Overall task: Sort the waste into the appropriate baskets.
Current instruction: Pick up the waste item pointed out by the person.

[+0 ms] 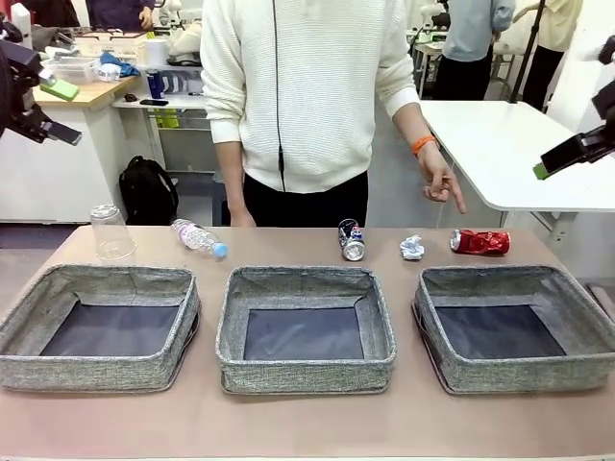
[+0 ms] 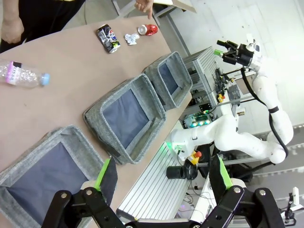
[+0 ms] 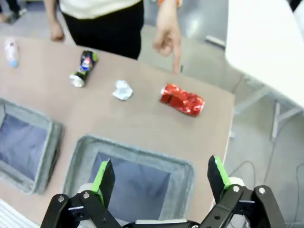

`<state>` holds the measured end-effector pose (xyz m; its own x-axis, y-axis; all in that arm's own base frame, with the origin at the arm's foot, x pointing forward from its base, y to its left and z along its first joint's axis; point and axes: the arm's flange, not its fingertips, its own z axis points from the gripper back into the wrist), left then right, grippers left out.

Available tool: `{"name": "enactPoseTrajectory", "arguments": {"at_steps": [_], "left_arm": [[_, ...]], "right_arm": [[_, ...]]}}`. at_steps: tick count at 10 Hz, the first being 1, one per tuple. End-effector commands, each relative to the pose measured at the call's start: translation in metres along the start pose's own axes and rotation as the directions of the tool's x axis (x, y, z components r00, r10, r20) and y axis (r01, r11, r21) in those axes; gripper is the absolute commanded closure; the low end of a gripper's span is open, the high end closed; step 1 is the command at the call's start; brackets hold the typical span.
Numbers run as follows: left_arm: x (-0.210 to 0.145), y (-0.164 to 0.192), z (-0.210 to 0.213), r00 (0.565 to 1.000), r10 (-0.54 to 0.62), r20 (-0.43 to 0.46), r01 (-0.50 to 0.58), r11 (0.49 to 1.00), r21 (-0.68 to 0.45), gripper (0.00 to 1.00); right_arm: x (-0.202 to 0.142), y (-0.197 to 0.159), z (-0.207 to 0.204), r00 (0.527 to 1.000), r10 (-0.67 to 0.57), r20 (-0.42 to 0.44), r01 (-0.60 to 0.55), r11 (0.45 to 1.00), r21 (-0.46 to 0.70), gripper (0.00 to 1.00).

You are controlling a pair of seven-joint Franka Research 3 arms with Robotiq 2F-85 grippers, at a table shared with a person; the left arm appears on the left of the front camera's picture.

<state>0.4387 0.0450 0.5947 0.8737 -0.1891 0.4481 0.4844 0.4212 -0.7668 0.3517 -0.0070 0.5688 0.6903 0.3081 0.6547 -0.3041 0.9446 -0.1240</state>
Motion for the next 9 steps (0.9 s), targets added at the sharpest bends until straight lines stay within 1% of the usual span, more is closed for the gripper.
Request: {"name": "enactPoseTrajectory", "arguments": {"at_steps": [1,2,3,4,5,6,7,8,9], "left_arm": [[0.000,-0.002,0.000,1.000,-0.004,0.000,0.004,1.000,-0.003,0.00],[0.000,-0.002,0.000,1.000,-0.004,0.000,0.004,1.000,-0.003,0.00],[0.000,-0.002,0.000,1.000,-0.004,0.000,0.004,1.000,-0.003,0.00],[0.000,-0.002,0.000,1.000,-0.004,0.000,0.004,1.000,-0.003,0.00],[0.000,-0.002,0.000,1.000,-0.004,0.000,0.004,1.000,-0.003,0.00],[0.000,-0.002,0.000,1.000,-0.004,0.000,0.004,1.000,-0.003,0.00],[0.000,-0.002,0.000,1.000,-0.004,0.000,0.004,1.000,-0.003,0.00],[0.000,-0.002,0.000,1.000,-0.004,0.000,0.004,1.000,-0.003,0.00],[0.000,-0.002,0.000,1.000,-0.004,0.000,0.004,1.000,-0.003,0.00]], "right_arm": [[0.001,0.001,-0.003,1.000,-0.006,-0.005,0.006,1.000,-0.007,0.00],[-0.004,0.002,-0.003,0.977,0.158,-0.146,-0.166,0.985,-0.050,0.00],[0.005,-0.005,-0.029,0.882,0.354,-0.310,-0.358,0.932,0.045,0.00],[0.016,-0.015,-0.059,0.797,0.454,-0.399,-0.448,0.887,0.116,0.00],[0.023,-0.026,-0.087,0.709,0.553,-0.438,-0.553,0.821,0.142,0.00],[0.029,-0.033,-0.112,0.659,0.630,-0.411,-0.610,0.767,0.197,0.00],[0.031,-0.040,-0.145,0.634,0.689,-0.350,-0.656,0.719,0.228,0.00],[0.032,-0.045,-0.170,0.652,0.711,-0.262,-0.662,0.703,0.260,0.00],[0.032,-0.053,-0.192,0.684,0.710,-0.168,-0.638,0.693,0.336,0.00]]}}
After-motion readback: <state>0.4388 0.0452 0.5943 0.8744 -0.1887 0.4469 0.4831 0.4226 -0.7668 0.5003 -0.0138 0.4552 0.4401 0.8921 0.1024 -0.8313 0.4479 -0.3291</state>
